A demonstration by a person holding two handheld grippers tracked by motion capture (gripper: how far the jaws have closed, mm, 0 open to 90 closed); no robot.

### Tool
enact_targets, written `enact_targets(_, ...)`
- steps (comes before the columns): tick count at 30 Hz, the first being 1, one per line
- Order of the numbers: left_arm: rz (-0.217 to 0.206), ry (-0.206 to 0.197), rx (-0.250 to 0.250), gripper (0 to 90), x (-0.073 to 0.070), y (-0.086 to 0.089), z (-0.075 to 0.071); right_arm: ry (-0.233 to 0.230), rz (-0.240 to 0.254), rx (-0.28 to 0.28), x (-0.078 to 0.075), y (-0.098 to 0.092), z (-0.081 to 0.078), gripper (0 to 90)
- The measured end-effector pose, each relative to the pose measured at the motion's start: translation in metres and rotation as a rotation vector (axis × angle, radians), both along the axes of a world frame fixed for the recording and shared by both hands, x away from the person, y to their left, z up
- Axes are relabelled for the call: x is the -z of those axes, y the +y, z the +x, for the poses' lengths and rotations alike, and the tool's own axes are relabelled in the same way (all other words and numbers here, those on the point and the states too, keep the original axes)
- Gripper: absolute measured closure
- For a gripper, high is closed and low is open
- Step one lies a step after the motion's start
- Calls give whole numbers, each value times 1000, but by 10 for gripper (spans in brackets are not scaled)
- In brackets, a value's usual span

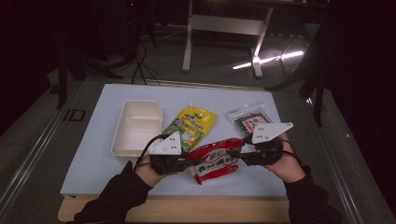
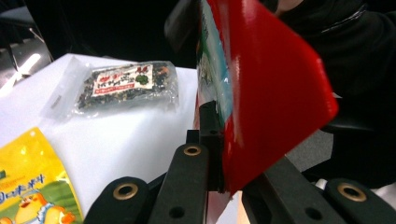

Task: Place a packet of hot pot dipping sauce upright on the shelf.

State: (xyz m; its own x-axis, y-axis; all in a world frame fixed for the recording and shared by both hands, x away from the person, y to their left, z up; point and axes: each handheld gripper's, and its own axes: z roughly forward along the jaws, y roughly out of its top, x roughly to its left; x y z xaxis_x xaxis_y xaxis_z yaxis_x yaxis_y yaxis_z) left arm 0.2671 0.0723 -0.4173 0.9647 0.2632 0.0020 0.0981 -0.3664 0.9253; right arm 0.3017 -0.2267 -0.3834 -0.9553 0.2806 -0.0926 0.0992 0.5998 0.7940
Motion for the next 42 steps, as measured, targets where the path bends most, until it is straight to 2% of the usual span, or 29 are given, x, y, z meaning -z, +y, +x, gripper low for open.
enact_targets(4, -20, -9, -8, 900, -6, 3, 0, 33, -30, -20, 6, 5, 4, 635)
enact_targets(7, -14, -19, -24, 900, -9, 4, 0, 53, -62, -42, 9, 8, 6, 673)
enact_targets(10, -5, -19, -31, 900, -9, 4, 1, 61, -94, -61, 10, 9, 8, 742)
enact_targets(11, -7, -11, -29, 900, -8, 4, 2, 67, -111, -78, 11, 10, 8, 790)
enact_targets(12, -7, -10, -33, 900, -8, 5, 2, 67, -111, -78, 11, 10, 8, 790)
enact_targets(15, -1, -9, -41, 900, -7, 6, 4, 90, -147, -115, 12, 12, 7, 884)
enact_targets(17, 3, -1, -38, 900, -6, 6, 6, 86, -171, -121, 13, 15, 6, 897)
enact_targets(20, 3, 11, -38, 900, -4, 8, 9, 84, -178, -126, 14, 16, 6, 900)
enact_targets(25, -7, 24, -24, 895, -4, 11, 11, 85, -167, -123, 14, 16, 5, 900)
enact_targets(28, -31, 11, -41, 778, -5, 14, 11, 78, -131, -120, 9, 13, 6, 900)
enact_targets(30, -38, 8, -48, 655, -6, 15, 11, 75, -128, -119, 8, 13, 6, 900)
enact_targets(34, -53, 3, -83, 529, -6, 19, 10, 67, -109, -101, 2, 8, 9, 900)
enact_targets(35, -53, -2, -90, 529, -6, 19, 9, 67, -109, -101, 2, 8, 9, 900)
enact_targets(36, -64, -7, -91, 472, -6, 21, 8, 67, -99, -97, 0, 6, 9, 900)
enact_targets(39, -75, -6, -120, 394, -4, 25, 6, 61, -82, -95, -6, 2, 9, 900)
enact_targets(42, -75, 0, -129, 389, -4, 25, 6, 62, -76, -92, -8, 1, 10, 900)
